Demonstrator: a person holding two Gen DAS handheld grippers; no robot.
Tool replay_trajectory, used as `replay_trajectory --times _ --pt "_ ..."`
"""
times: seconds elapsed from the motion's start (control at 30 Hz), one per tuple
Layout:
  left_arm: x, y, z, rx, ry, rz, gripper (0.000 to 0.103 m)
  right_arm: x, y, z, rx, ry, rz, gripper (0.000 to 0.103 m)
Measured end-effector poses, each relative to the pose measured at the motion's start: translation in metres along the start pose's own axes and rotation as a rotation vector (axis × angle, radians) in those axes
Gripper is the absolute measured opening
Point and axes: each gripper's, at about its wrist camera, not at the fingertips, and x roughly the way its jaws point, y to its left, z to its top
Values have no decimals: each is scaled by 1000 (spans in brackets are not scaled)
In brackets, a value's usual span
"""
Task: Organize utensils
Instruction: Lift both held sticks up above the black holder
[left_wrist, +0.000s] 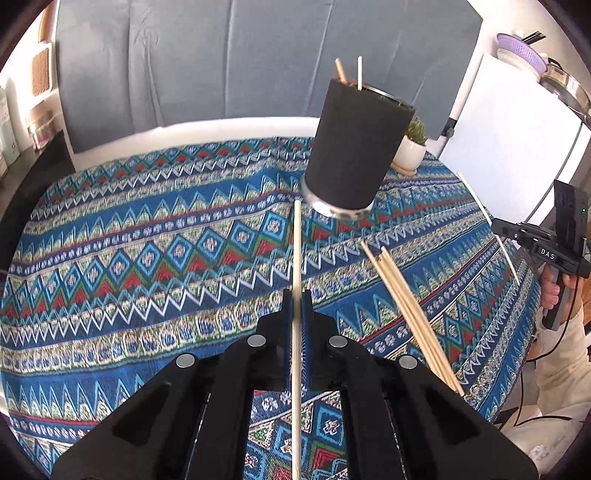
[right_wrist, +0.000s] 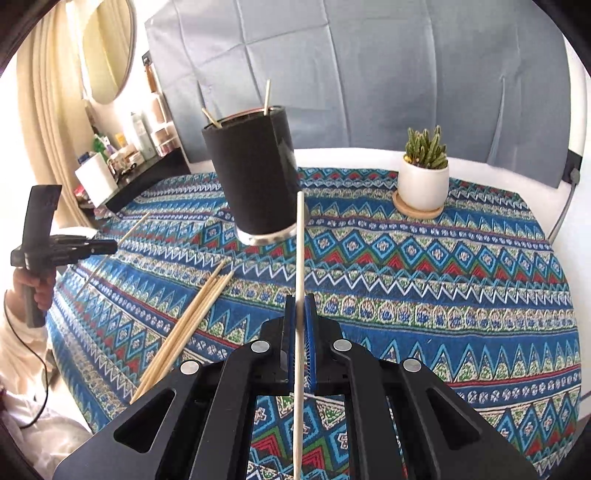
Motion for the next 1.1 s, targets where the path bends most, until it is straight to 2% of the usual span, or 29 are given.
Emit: replay_trajectory --times 0.37,0.57,0.67,0.83,0.97,1.1 --pt "-32 -24 89 87 -178 -34 5 -24 20 74 -56 -160 14 5" --pt "-31 -40 129 114 -249 -74 5 -14 30 114 -79 -219 49 5" --pt "-24 -44 143 123 -274 -130 5 2 33 131 -55 -238 54 5" --pt "-7 -49 169 125 -314 -154 5 31 41 157 -29 -255 98 5" --pt "4 -51 188 110 -379 -192 5 44 42 179 1 -333 140 5" --pt "13 -51 198 113 -460 -315 5 52 40 196 40 -438 193 5"
